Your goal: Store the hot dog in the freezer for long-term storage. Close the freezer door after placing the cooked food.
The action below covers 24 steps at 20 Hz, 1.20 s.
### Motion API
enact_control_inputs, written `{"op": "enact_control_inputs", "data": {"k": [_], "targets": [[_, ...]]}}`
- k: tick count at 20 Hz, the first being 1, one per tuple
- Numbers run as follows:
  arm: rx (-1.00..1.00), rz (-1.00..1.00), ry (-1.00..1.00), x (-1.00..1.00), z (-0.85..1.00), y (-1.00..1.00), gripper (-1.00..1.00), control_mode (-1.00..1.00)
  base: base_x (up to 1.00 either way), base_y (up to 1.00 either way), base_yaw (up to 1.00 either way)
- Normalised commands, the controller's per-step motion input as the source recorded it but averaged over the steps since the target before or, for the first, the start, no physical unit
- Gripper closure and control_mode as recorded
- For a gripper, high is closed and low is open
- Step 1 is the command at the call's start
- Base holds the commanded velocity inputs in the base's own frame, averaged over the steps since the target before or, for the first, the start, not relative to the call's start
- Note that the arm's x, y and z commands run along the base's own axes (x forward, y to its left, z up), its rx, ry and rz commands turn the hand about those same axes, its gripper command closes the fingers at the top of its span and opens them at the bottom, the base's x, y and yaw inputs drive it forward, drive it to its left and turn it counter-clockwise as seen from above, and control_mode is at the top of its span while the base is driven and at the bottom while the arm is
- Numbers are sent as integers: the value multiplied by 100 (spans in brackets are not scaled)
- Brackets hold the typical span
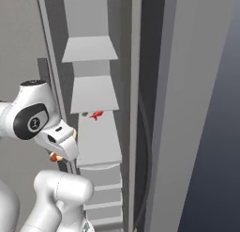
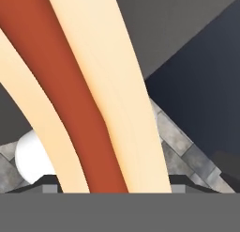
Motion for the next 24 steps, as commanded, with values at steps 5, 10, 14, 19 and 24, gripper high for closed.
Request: {"op": "enact_control_inputs", "data": {"k": [5,10,14,19,24], "targets": [[0,0,0,0,0,0,100,100,30,-23,8],[0,0,0,0,0,0,100,100,30,-20,8],[0,0,0,0,0,0,100,100,33,-10,6],[0,0,0,0,0,0,100,100,44,-9,6],[0,0,0,0,0,0,100,100,41,-1,5]]}}
